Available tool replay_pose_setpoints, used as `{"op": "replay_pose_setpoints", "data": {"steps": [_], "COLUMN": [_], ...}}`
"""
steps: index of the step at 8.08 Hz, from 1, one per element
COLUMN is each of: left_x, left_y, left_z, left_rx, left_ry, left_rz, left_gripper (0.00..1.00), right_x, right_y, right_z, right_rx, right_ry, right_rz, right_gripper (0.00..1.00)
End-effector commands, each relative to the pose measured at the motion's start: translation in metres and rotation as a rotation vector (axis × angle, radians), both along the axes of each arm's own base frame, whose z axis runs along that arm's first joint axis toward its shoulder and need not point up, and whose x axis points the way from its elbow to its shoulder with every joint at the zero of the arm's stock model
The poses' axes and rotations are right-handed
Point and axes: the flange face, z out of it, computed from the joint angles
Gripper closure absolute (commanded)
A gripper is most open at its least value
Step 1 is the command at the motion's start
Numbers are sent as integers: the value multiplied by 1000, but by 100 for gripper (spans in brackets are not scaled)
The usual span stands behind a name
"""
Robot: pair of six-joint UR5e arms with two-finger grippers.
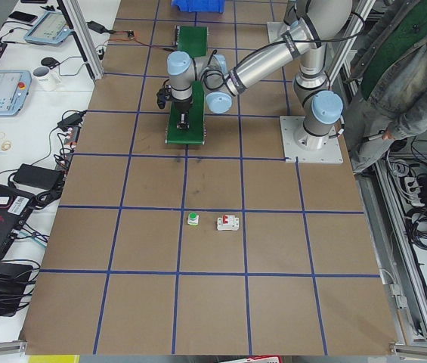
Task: Move capacitor from left to right
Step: 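Lower the capacitor onto the green belt and open the left gripper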
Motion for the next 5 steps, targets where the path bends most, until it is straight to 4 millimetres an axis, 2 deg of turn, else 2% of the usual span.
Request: {"op": "replay_pose_setpoints", "data": {"steps": [1,2,3,4,5], "left_x": [0,0,0,-3,-2], "left_y": [-1,-2,-3,-9,-26], "left_z": [-3,-2,4,35,84], "left_rx": [2,-2,-22,-89,-190], "left_ry": [4,3,-3,-11,-17], "left_rz": [3,3,26,53,108], "left_gripper": [36,0,0,0,0], "right_x": [0,0,0,0,0], "right_y": [0,1,1,1,1], "right_z": [0,1,1,1,0], "right_rx": [2,0,0,0,2], "right_ry": [0,1,1,1,1], "right_rz": [0,1,1,1,1], "right_gripper": [0,0,0,0,0]}}
